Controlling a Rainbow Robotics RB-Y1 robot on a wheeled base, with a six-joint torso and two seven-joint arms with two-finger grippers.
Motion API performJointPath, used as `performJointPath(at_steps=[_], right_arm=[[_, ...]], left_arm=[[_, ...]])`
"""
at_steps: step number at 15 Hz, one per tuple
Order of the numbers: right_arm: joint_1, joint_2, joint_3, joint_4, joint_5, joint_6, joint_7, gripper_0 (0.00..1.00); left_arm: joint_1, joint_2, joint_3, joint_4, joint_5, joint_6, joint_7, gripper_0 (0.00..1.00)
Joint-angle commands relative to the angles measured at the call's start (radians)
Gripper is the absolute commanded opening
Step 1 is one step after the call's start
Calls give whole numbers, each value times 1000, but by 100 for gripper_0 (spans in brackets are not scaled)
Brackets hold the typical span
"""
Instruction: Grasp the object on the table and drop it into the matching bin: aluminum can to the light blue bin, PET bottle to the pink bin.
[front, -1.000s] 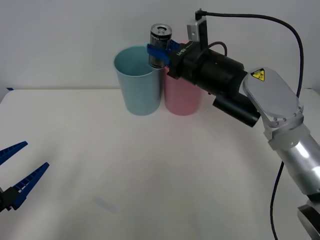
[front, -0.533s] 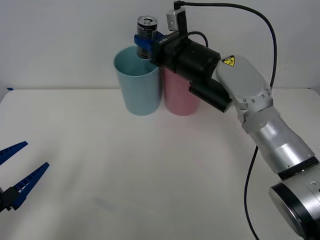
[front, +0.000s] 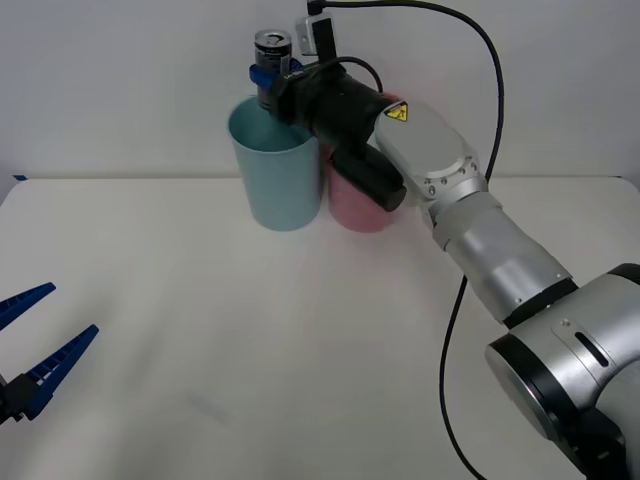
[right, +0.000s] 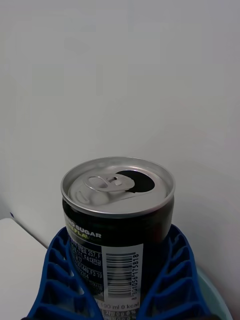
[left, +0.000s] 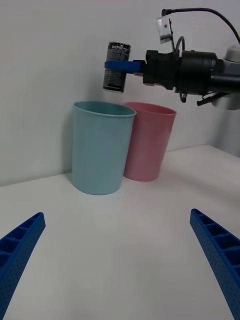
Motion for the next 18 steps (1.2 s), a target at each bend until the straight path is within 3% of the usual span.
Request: performJointPath(at_steps=[1, 5, 7, 8, 9, 10, 18], right_arm=[[-4, 20, 2, 7, 11, 35, 10, 0], [-4, 25, 7, 6, 12, 36, 18, 0], [-4, 25, 7, 6, 12, 39, 18, 6], [-4, 25, 7, 6, 12, 45, 19, 20], [-4, 25, 9, 6, 12, 59, 24, 87], [-4, 25, 9, 7, 12, 64, 25, 100], [13, 23, 13, -17, -6, 64, 50, 100]], left_arm=[[0, 0, 0, 0, 0, 0, 0, 100], [0, 0, 0, 0, 0, 0, 0, 100], [0, 0, 0, 0, 0, 0, 0, 100], [0, 0, 0, 0, 0, 0, 0, 100], [0, 0, 0, 0, 0, 0, 0, 100], [0, 0, 0, 0, 0, 0, 0, 100], [0, 0, 0, 0, 0, 0, 0, 100]])
